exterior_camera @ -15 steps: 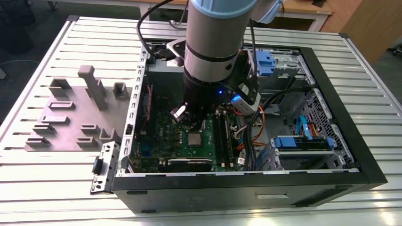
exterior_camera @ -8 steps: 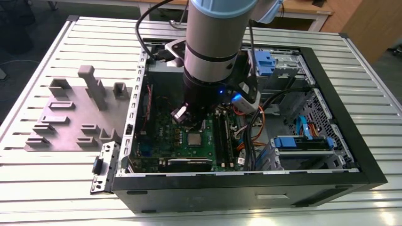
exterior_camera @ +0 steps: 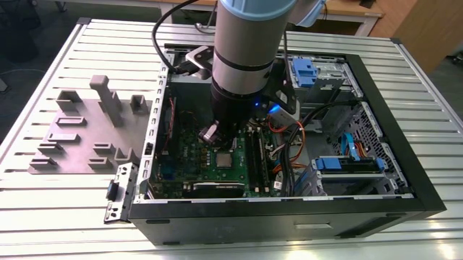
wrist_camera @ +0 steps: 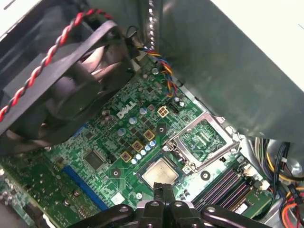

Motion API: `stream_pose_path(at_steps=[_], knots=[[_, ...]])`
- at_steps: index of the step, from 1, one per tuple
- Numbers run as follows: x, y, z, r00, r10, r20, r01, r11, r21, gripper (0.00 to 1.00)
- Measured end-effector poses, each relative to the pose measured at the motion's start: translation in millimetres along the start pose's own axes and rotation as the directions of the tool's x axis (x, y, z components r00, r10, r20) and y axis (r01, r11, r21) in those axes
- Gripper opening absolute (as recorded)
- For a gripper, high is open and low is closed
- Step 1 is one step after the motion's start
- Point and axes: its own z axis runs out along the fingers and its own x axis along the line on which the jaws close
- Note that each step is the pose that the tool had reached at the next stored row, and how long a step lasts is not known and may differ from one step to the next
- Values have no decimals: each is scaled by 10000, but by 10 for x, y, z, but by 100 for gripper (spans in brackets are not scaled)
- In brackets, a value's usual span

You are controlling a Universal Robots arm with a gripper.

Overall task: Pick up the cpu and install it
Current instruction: 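Close the cpu cover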

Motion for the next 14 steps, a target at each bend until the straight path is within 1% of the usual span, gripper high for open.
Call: stream_pose_path(at_steps=[2, 7, 14], knots=[[0, 0, 0, 10000, -96, -4, 96, 10000, 2, 11], [0, 0, 0, 9998, -178, -8, 178, 9998, 3, 11], [0, 0, 0, 9998, -184, -7, 184, 9998, 3, 11]])
